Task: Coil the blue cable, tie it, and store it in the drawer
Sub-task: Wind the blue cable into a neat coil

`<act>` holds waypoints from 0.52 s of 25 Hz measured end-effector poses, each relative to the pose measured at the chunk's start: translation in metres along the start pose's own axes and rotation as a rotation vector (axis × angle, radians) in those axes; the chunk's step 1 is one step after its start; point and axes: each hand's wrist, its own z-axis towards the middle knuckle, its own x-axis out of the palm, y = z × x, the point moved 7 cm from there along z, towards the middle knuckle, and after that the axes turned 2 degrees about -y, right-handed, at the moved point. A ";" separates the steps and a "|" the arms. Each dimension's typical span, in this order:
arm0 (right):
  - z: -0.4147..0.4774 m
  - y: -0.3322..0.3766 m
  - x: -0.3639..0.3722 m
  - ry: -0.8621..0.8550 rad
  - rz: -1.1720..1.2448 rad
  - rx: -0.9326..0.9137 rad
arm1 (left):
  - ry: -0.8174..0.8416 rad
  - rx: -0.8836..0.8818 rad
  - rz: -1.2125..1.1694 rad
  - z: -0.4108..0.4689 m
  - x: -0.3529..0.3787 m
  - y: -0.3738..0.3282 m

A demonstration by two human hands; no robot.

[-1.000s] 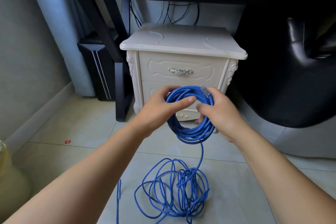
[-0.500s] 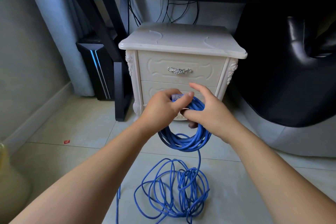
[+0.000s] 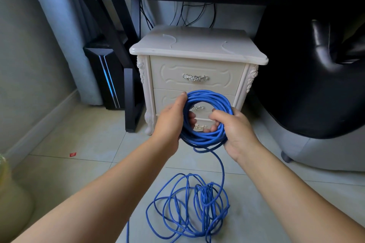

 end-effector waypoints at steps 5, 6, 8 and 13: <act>0.005 0.020 -0.010 0.015 -0.389 -0.130 | 0.417 0.096 0.177 0.000 0.003 -0.019; 0.005 0.022 -0.010 0.025 -0.470 -0.151 | 0.471 0.168 0.271 -0.001 0.004 -0.021; 0.003 0.028 -0.007 0.055 -0.613 -0.201 | 0.483 0.304 0.483 -0.005 0.006 -0.024; -0.013 0.036 0.016 0.239 -0.907 -0.329 | 0.322 0.537 0.904 -0.011 0.014 -0.025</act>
